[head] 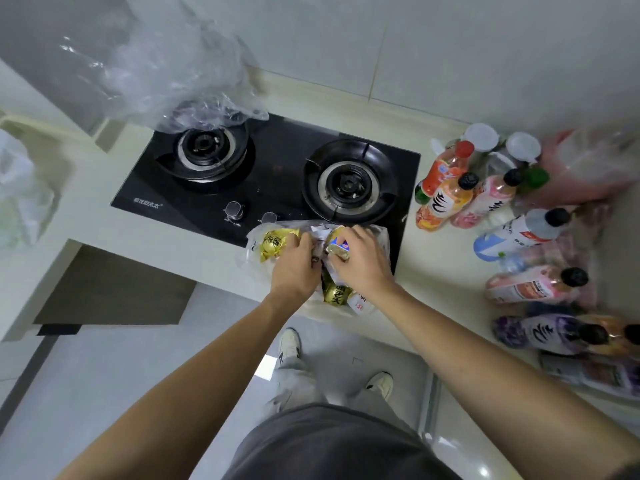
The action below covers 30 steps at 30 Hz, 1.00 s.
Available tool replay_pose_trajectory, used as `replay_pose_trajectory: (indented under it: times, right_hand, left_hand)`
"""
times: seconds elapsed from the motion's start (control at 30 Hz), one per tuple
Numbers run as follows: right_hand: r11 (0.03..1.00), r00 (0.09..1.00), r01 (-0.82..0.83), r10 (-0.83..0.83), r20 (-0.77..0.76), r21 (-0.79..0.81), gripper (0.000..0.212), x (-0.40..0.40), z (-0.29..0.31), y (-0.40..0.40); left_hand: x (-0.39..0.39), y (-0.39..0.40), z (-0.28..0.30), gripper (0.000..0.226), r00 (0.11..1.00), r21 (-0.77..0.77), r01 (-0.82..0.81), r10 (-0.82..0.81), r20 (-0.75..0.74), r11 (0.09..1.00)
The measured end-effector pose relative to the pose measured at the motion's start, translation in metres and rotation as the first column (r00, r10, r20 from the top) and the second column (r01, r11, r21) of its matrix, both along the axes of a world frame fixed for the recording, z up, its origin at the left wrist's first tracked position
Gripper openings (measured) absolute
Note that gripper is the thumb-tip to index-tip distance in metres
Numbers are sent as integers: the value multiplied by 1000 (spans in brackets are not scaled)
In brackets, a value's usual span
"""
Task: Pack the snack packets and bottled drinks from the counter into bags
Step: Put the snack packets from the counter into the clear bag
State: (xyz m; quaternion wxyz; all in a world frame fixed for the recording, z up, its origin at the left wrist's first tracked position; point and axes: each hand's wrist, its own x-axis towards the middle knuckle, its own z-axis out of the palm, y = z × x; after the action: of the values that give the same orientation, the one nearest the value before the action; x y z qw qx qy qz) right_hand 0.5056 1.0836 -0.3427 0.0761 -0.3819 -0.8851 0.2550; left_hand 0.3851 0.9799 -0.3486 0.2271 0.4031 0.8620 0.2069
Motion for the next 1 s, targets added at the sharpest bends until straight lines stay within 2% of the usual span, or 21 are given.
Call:
replay_pose_trajectory:
  times: [0.23,0.5,0.77,0.87,0.93,1.0]
  right_hand:
    - [1000,1000,-14,14,-25,-12,32,9,1,1]
    - [999,998,-40,40,52,-8,37,2,-1,-8]
    - [999,998,-32,33,-60,25,34,14,-8,-11]
    - [998,992,35,-29,-123,48,34,23,-6,-11]
    - [986,988,124,-113,-102,113,34,34,-6,-11]
    - [962,973,229,-226,-36,151,36,47,-7,-10]
  left_hand:
    - [5,-6,-4,34,996,92,-57,51,71,994]
    - [-2,-18,-5,47,1000,95,-28,27,16,995]
    - [3,-30,-3,40,998,126,-61,63,-6,990]
    - [2,-34,0,40,997,128,-70,73,-19,989]
    - [-3,-38,4,38,996,173,-66,76,-55,983]
    - [-13,-42,9,39,980,216,-66,104,-171,974]
